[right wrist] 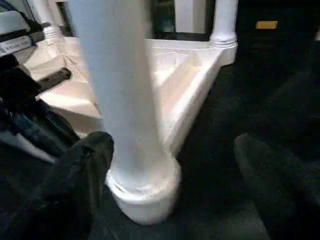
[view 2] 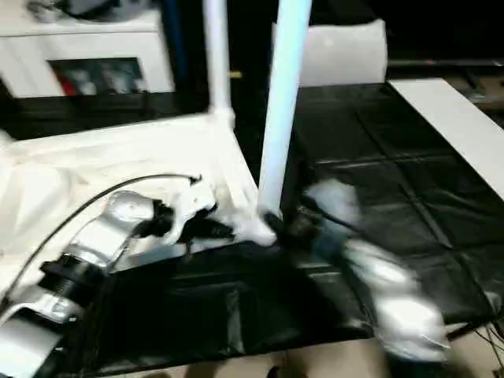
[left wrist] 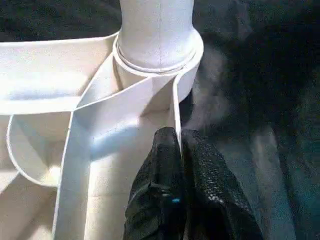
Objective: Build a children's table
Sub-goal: Rotate leg to tighten, then rotate table base
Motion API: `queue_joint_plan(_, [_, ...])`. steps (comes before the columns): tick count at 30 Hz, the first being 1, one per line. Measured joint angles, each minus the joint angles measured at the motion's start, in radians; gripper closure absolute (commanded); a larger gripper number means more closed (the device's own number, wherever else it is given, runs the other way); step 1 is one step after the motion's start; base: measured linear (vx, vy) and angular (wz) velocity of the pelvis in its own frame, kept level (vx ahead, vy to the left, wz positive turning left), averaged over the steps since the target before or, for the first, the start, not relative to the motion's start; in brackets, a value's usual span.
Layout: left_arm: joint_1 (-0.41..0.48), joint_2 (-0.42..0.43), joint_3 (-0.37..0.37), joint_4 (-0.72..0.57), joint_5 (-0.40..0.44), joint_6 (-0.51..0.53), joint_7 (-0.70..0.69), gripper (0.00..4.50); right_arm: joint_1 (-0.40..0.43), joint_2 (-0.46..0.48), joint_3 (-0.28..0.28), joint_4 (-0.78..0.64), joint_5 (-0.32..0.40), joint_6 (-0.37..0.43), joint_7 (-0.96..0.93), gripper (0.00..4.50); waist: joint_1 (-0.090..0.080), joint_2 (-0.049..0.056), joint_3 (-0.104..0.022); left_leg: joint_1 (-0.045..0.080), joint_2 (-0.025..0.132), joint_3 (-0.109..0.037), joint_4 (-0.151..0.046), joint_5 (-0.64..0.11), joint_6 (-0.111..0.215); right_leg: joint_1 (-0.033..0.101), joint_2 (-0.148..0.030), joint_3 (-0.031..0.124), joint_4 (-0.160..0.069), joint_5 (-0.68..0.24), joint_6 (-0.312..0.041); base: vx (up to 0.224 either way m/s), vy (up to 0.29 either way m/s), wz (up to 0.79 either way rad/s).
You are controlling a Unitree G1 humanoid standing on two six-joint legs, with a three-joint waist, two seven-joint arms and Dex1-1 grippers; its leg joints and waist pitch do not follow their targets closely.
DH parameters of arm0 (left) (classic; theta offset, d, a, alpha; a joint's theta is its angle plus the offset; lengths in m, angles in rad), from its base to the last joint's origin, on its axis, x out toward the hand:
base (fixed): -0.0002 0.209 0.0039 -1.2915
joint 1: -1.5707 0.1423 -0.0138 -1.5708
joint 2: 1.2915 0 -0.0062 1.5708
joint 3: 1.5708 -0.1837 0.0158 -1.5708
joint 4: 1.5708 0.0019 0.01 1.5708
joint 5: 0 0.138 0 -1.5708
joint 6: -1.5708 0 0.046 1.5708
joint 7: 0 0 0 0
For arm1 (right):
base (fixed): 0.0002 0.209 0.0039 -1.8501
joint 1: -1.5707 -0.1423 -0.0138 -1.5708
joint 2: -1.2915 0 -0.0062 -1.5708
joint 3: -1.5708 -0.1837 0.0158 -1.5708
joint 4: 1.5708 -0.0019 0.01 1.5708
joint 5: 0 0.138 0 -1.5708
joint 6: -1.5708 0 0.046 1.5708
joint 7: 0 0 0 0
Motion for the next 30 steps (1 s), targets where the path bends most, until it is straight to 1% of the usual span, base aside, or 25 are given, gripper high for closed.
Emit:
queue_joint_plan(2, [-0.014, -0.010, -0.001, 0.033, 0.009, -0.031, 0.012, 4.50, 0.014, -0.032, -0.017, -0.012, 0.028, 0.007, 0.036, 0.09, 0.002, 0.000, 0.000, 0.000, -0.001, -0.001, 0.000, 0.000, 0.000, 0.001, 0.000, -0.001, -0.004, 0.001, 0.002, 0.000, 0.000, 0.00])
queue_joint_plan(4, [-0.020, -0.026, 0.004, 0.054, 0.010, -0.036, 0.037, 4.50, 0.032, -0.049, -0.030, -0.035, 0.051, 0.021, 0.063, 0.09, 0.004, 0.000, 0.000, -0.001, -0.001, -0.001, -0.001, 0.001, 0.001, 0.002, 0.000, 0.000, -0.005, 0.001, 0.002, 0.000, 0.000, 0.00])
queue_joint_plan(6, [-0.022, -0.038, 0.013, 0.061, 0.007, -0.027, 0.051, 4.50, 0.047, -0.063, -0.033, -0.056, 0.077, 0.040, 0.088, 0.09, 0.004, 0.000, 0.000, -0.001, -0.001, -0.001, -0.001, 0.002, 0.001, 0.003, 0.000, 0.000, -0.006, 0.001, 0.002, 0.000, 0.000, 0.00])
queue_joint_plan(8, [-0.020, -0.050, 0.031, 0.060, -0.024, 0.012, 0.047, 4.50, 0.079, -0.084, -0.032, -0.110, 0.118, 0.075, 0.120, 0.09, 0.006, -0.001, 0.000, -0.002, -0.001, -0.001, -0.001, 0.002, 0.002, 0.003, 0.000, 0.000, -0.006, 0.002, 0.002, 0.000, 0.000, 0.00])
queue_joint_plan(9, [-0.016, -0.052, 0.042, 0.058, -0.038, 0.024, 0.046, 4.23, 0.080, -0.084, -0.026, -0.129, 0.132, 0.090, 0.128, 0.03, 0.005, -0.001, 0.000, -0.002, -0.001, -0.001, -0.001, 0.002, 0.002, 0.003, 0.000, 0.000, -0.006, 0.002, 0.003, 0.000, 0.000, 0.00])
queue_joint_plan(10, [-0.014, -0.053, 0.051, 0.055, -0.052, 0.032, 0.048, 4.07, 0.080, -0.084, -0.013, -0.156, 0.149, 0.105, 0.131, 0.00, 0.003, -0.001, 0.000, -0.002, -0.001, -0.001, -0.001, 0.002, 0.002, 0.002, 0.000, 0.000, -0.006, 0.002, 0.003, 0.000, 0.000, 0.00])
queue_joint_plan(11, [-0.012, -0.054, 0.064, 0.045, -0.066, 0.037, 0.049, 3.97, 0.079, -0.083, -0.002, -0.169, 0.157, 0.110, 0.131, 0.00, 0.004, -0.001, 0.000, -0.002, -0.001, -0.001, -0.001, 0.002, 0.002, 0.002, 0.000, 0.000, -0.006, 0.002, 0.003, 0.000, 0.000, 0.00])
queue_joint_plan(12, [-0.005, -0.055, 0.083, 0.008, -0.090, 0.054, 0.049, 3.97, 0.071, -0.076, 0.010, -0.178, 0.160, 0.118, 0.127, 0.00, 0.003, -0.001, 0.000, -0.003, -0.001, -0.001, -0.001, 0.002, 0.002, 0.002, 0.000, -0.001, -0.006, 0.002, 0.003, 0.000, 0.000, 0.00])
queue_joint_plan(14, [0.006, -0.055, 0.100, -0.097, -0.130, 0.091, 0.046, 3.86, 0.039, -0.038, 0.046, -0.195, 0.168, 0.130, 0.110, 0.00, 0.001, 0.000, 0.000, -0.002, 0.002, -0.001, -0.003, 0.002, 0.002, 0.002, 0.000, -0.001, -0.006, 0.001, 0.003, 0.000, 0.000, 0.00])
queue_joint_plan(15, [0.016, -0.049, 0.104, -0.140, -0.137, 0.111, 0.047, 3.74, 0.021, -0.016, 0.060, -0.197, 0.173, 0.135, 0.098, 0.00, -0.002, 0.001, -0.001, -0.001, 0.003, -0.001, -0.004, 0.002, 0.002, 0.002, 0.001, -0.001, -0.005, 0.001, 0.003, 0.000, 0.000, 0.00])
queue_joint_plan(18, [0.098, -0.005, 0.123, -0.266, -0.140, 0.198, 0.069, 3.50, -0.034, 0.041, 0.100, -0.201, 0.182, 0.155, 0.060, 0.00, -0.015, 0.004, -0.003, -0.001, 0.003, -0.001, -0.008, 0.002, 0.002, 0.001, 0.002, -0.001, -0.005, 0.000, 0.003, 0.000, 0.000, 0.00])
queue_joint_plan(20, [0.188, 0.037, 0.146, -0.369, -0.141, 0.297, 0.097, 3.29, -0.071, 0.073, 0.128, -0.199, 0.180, 0.168, 0.033, 0.00, -0.022, 0.004, -0.003, -0.001, 0.004, -0.001, -0.008, 0.003, 0.001, 0.000, 0.003, -0.001, -0.004, -0.001, 0.004, 0.000, 0.000, 0.00])
queue_joint_plan(21, [0.224, 0.049, 0.160, -0.409, -0.141, 0.333, 0.109, 3.18, -0.084, 0.090, 0.138, -0.198, 0.179, 0.170, 0.019, 0.00, -0.023, 0.004, -0.003, -0.001, 0.005, -0.001, -0.009, 0.003, 0.001, 0.000, 0.003, -0.001, -0.004, -0.001, 0.004, 0.000, 0.000, 0.00])
queue_joint_plan(22, [0.274, 0.068, 0.181, -0.479, -0.149, 0.391, 0.129, 3.11, -0.108, 0.111, 0.164, -0.190, 0.174, 0.175, 0.006, 0.00, -0.022, 0.003, -0.002, -0.001, 0.005, -0.001, -0.009, 0.003, -0.001, 0.000, 0.003, -0.001, -0.004, -0.002, 0.004, 0.000, 0.000, 0.00])
queue_joint_plan(23, [0.318, 0.084, 0.202, -0.545, -0.161, 0.438, 0.142, 3.11, -0.122, 0.131, 0.178, -0.188, 0.170, 0.176, -0.007, 0.00, -0.022, 0.003, -0.002, -0.001, 0.006, -0.001, -0.009, 0.003, -0.001, 0.000, 0.003, -0.001, -0.004, -0.002, 0.004, 0.000, 0.000, 0.00])
queue_joint_plan(24, [0.338, 0.092, 0.210, -0.580, -0.170, 0.469, 0.148, 3.08, -0.128, 0.140, 0.190, -0.189, 0.169, 0.176, -0.013, 0.00, -0.020, 0.002, -0.002, -0.001, 0.006, -0.001, -0.009, 0.003, -0.001, 0.000, 0.003, -0.001, -0.004, -0.002, 0.004, 0.000, 0.000, 0.00])
queue_joint_plan(25, [0.368, 0.103, 0.227, -0.638, -0.178, 0.507, 0.159, 2.98, -0.137, 0.152, 0.208, -0.187, 0.163, 0.176, -0.019, 0.00, -0.014, 0.000, -0.002, -0.002, 0.006, -0.001, -0.009, 0.004, -0.002, 0.000, 0.003, -0.001, -0.004, -0.002, 0.004, 0.000, 0.000, 0.00])
queue_joint_plan(26, [0.399, 0.114, 0.248, -0.689, -0.188, 0.537, 0.166, 2.86, -0.145, 0.164, 0.223, -0.181, 0.156, 0.177, -0.027, 0.00, -0.013, -0.002, -0.002, -0.001, 0.006, 0.000, -0.009, 0.004, -0.002, 0.001, 0.003, -0.001, -0.004, -0.002, 0.004, 0.000, 0.000, 0.00])
queue_joint_plan(27, [0.454, 0.137, 0.276, -0.762, -0.200, 0.578, 0.170, 2.75, -0.164, 0.185, 0.242, -0.165, 0.145, 0.178, -0.039, 0.00, -0.015, -0.003, -0.002, -0.001, 0.006, 0.000, -0.009, 0.004, -0.002, 0.001, 0.003, 0.000, -0.004, -0.002, 0.004, 0.000, 0.000, 0.00])
queue_joint_plan(28, [0.527, 0.163, 0.300, -0.846, -0.209, 0.629, 0.174, 2.75, -0.188, 0.217, 0.252, -0.139, 0.129, 0.177, -0.064, 0.00, -0.024, -0.005, -0.002, 0.000, 0.006, 0.001, -0.009, 0.003, -0.003, 0.000, 0.003, 0.001, -0.004, -0.002, 0.004, 0.000, 0.000, 0.00])
queue_joint_plan(29, [0.581, 0.173, 0.320, -0.903, -0.208, 0.664, 0.180, 2.70, -0.212, 0.240, 0.266, -0.112, 0.110, 0.176, -0.086, 0.00, -0.029, -0.007, -0.002, -0.001, 0.006, 0.001, -0.009, 0.003, -0.003, 0.000, 0.003, 0.001, -0.004, -0.002, 0.004, 0.000, 0.000, 0.00])
queue_joint_plan(30, [0.623, 0.176, 0.335, -0.944, -0.208, 0.694, 0.188, 2.67, -0.230, 0.255, 0.274, -0.083, 0.090, 0.174, -0.111, 0.00, -0.028, -0.008, -0.002, -0.001, 0.006, 0.001, -0.009, 0.003, -0.004, 0.000, 0.003, 0.001, -0.004, -0.002, 0.004, 0.000, 0.000, 0.00])
